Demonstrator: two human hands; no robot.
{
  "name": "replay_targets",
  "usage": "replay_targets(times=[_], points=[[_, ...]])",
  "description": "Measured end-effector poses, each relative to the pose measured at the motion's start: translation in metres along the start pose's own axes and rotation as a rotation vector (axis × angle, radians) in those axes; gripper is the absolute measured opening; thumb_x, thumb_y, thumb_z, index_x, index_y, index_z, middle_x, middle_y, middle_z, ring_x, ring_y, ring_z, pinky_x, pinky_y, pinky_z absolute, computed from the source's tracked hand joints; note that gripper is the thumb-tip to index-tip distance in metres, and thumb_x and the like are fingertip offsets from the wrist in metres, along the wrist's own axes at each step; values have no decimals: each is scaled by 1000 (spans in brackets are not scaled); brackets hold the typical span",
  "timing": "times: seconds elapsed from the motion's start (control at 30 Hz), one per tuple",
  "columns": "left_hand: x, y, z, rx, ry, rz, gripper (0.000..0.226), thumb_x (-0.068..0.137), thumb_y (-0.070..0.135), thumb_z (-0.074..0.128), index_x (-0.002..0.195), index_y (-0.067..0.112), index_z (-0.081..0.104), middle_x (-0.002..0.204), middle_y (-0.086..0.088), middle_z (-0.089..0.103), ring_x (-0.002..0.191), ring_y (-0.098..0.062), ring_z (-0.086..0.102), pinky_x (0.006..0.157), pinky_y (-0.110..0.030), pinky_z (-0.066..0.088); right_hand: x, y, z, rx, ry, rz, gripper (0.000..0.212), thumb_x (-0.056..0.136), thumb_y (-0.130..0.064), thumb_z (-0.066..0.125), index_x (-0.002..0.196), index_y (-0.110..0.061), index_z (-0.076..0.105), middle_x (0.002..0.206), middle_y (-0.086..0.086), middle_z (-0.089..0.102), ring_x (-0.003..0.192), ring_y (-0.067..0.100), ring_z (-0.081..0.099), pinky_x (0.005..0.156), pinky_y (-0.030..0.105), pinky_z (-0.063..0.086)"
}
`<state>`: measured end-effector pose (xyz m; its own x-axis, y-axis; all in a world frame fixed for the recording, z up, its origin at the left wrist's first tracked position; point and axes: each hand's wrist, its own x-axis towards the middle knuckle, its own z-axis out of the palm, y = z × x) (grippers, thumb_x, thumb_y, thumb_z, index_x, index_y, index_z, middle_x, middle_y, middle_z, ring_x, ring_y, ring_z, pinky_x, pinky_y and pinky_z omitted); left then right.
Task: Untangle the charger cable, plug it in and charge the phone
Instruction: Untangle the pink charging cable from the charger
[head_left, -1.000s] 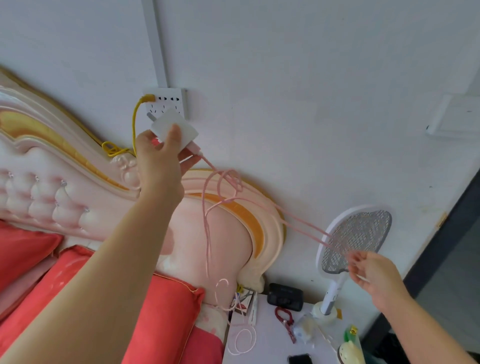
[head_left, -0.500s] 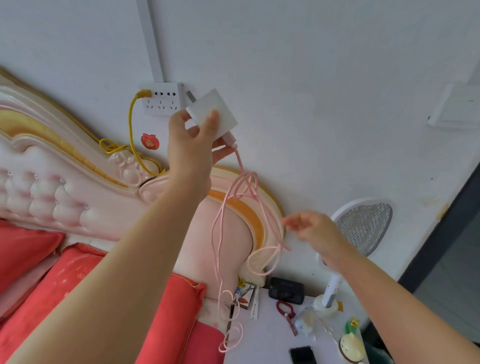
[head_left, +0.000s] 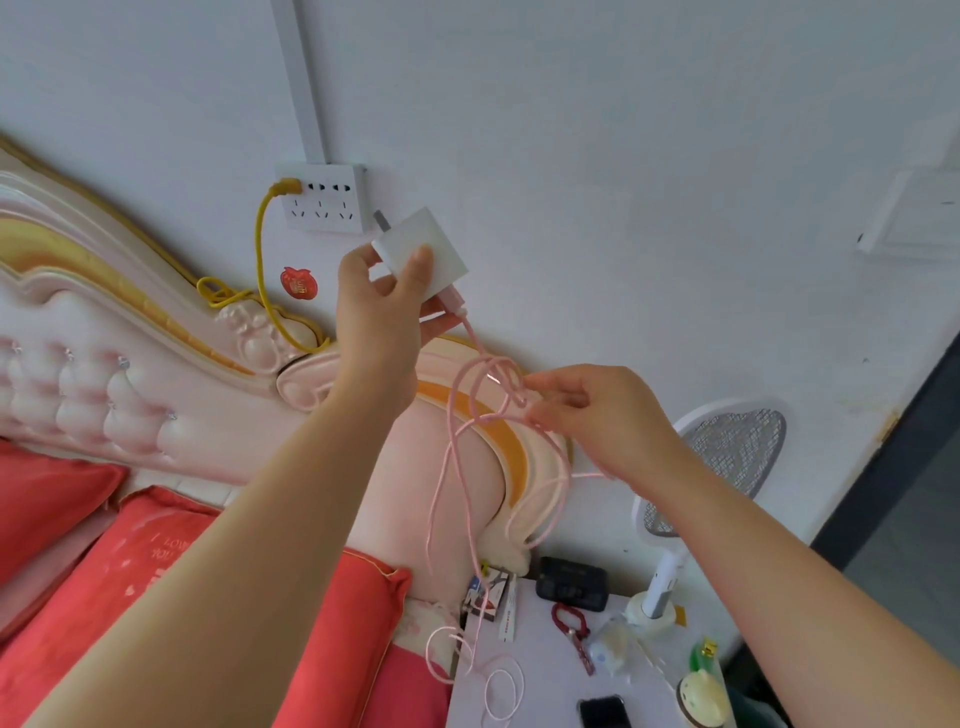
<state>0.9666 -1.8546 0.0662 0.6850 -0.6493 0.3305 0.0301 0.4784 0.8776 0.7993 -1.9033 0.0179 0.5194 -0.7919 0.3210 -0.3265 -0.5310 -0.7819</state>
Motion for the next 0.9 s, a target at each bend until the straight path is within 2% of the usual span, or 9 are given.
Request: replay_targets(times=[0.13,0.23,0.33,0.47,0.53,0.67,0.73,0.8,0.9], points=[[6,-4,-9,26,50,-9,24,92,17,54,111,10,41,91,-12,62,66,-19,66,59,-32,57,-11,8,-13,231,164,-81,33,78,-4,65,75,-35,72,72,-13,73,72,-1,66,73,12,49],[10,-4,-14,52,75,-3,32,92,17,54,118,7,40,99,-17,61,71,-22,66,61,-33,57,-18,21,-26,525,284,-49,41,85,4,52,68,-30,70,61,-14,69,64,-2,63,65,7,47],[11,-1,-14,19,98,-15,35,92,18,54,121,5,41,93,-9,61,70,-21,67,59,-32,57,-20,40,-31,386,259,55,38,87,2,51,71,-29,67,62,-12,69,65,-2,63,67,11,48],[7,3,-5,-23,42,-24,28,92,20,54,116,11,42,92,-9,62,69,-19,67,61,-33,57,-18,64,-19,71,145,209,22,86,-6,55,83,-26,66,81,-4,69,82,14,63,77,25,46],[5,5,0,-29,25,-32,27,91,20,55,115,13,43,95,-10,63,69,-19,68,62,-34,58,-17,65,-11,-70,68,215,16,86,-14,58,98,-22,66,94,-5,66,90,11,60,78,21,42],[2,7,5,-45,14,-56,32,92,20,54,120,9,43,100,-14,62,71,-21,67,65,-38,59,-11,45,2,50,30,115,15,84,-26,61,97,-34,63,95,-20,63,83,-14,56,67,-2,38],[1,7,7,-72,9,-69,35,92,20,54,122,6,42,97,-14,62,68,-20,67,65,-38,59,-9,31,8,146,-34,93,18,79,-36,64,96,-38,60,97,-20,63,88,-15,57,74,4,43],[-1,8,9,-96,4,-80,36,92,20,54,122,4,42,93,-13,61,64,-19,66,64,-37,58,-7,19,15,167,-100,82,21,78,-36,65,98,-38,59,102,-13,65,98,-2,60,87,20,46],[-2,9,10,-120,0,-88,34,92,19,54,120,4,43,89,-12,61,60,-17,66,62,-36,58,-6,8,23,147,-92,38,14,86,-23,60,81,-35,64,90,-6,71,85,5,64,83,25,49]])
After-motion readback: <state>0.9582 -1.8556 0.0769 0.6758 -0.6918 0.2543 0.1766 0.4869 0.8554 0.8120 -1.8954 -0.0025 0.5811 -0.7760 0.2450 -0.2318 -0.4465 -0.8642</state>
